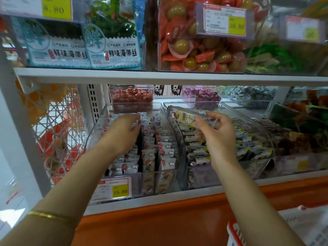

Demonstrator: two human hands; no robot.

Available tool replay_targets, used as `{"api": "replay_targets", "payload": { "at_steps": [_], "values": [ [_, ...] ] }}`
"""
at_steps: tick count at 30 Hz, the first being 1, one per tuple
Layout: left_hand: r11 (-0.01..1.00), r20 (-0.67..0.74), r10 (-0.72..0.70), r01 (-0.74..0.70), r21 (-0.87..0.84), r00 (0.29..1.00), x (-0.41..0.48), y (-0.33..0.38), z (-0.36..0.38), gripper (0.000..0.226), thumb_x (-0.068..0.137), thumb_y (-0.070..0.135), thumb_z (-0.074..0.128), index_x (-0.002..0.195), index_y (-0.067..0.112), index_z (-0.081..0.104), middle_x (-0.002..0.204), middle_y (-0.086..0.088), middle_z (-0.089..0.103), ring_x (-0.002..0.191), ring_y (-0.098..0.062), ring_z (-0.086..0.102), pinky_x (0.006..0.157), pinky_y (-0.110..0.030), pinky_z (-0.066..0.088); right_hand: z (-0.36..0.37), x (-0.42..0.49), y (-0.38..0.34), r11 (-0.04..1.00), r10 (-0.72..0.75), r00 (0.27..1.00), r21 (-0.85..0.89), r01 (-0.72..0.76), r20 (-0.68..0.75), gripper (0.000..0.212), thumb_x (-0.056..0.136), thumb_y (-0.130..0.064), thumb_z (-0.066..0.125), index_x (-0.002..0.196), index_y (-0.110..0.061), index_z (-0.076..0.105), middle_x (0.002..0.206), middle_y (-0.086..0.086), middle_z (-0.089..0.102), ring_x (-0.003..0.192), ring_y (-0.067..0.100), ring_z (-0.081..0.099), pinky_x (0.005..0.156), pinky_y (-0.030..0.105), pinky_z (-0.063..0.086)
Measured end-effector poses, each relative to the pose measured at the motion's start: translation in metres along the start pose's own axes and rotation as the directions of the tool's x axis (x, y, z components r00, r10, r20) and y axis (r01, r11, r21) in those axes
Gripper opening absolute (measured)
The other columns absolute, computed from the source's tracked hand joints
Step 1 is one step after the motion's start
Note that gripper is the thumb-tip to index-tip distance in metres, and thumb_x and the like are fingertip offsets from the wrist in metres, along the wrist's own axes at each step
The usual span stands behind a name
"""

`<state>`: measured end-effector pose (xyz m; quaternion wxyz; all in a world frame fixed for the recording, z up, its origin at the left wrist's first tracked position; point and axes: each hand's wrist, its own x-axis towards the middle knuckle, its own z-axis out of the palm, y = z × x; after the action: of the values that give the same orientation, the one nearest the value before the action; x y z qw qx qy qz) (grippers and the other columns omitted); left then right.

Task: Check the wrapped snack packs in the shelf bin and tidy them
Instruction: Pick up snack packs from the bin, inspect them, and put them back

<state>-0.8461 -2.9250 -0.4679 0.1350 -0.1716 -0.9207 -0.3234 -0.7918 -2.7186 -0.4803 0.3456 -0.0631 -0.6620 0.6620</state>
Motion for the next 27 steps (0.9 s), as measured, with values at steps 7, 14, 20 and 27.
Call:
{"api": "replay_targets", "payload": {
  "at_steps": [7,14,20,27],
  "values": [
    [0.812,0.477,-0.07,-0.228,0.537,0.876,0.026,-0.003,0.037,0.049,0.099,0.041,0.02,0.132,0.01,0.04,0.147,-0.008,0.028,0.14,-0.023,0.016,0.109,-0.061,0.014,0.005,0.003,0.003,1.0,0.019,1.0,-0.011,-0.019,-0.005,0.02,0.084,-0.024,0.068,0.094,-0.028,0.051,0.117,0.008,0.057,0.051,0.003,0.063,0.053,0.022,0.054],
    [0.816,0.4,-0.053,-0.191,0.545,0.915,0.004,-0.006,0.035,0.053,0.098,0.047,0.018,0.131,0.017,0.046,0.15,0.002,0.029,0.143,-0.014,0.01,0.109,-0.062,0.001,0.013,-0.001,0.001,1.0,-0.005,0.998,-0.012,0.006,0.067,0.021,0.084,-0.019,0.068,0.099,-0.018,0.053,0.114,0.014,0.058,0.072,0.018,0.066,0.048,0.01,0.045],
    [0.854,0.338,-0.015,-0.164,0.494,0.941,-0.023,-0.007,0.028,0.055,0.095,0.054,0.017,0.12,0.022,0.054,0.137,0.006,0.044,0.139,-0.012,0.022,0.11,-0.06,0.002,0.036,-0.001,-0.008,0.919,-0.224,0.947,-0.274,0.284,0.231,0.022,0.081,-0.019,0.072,0.093,-0.019,0.053,0.083,-0.011,0.056,0.076,0.003,0.055,0.069,0.008,0.042],
    [0.906,0.296,0.005,-0.129,0.404,0.955,-0.032,-0.007,0.023,0.054,0.095,0.053,0.018,0.123,0.02,0.05,0.135,0.002,0.043,0.137,-0.016,0.024,0.112,-0.057,0.007,0.096,0.022,-0.006,0.515,-0.09,0.758,-0.621,0.591,0.646,0.038,0.082,-0.018,0.07,0.114,-0.011,0.051,0.109,0.008,0.062,0.094,0.022,0.058,0.076,0.033,0.047]
  ]
}}
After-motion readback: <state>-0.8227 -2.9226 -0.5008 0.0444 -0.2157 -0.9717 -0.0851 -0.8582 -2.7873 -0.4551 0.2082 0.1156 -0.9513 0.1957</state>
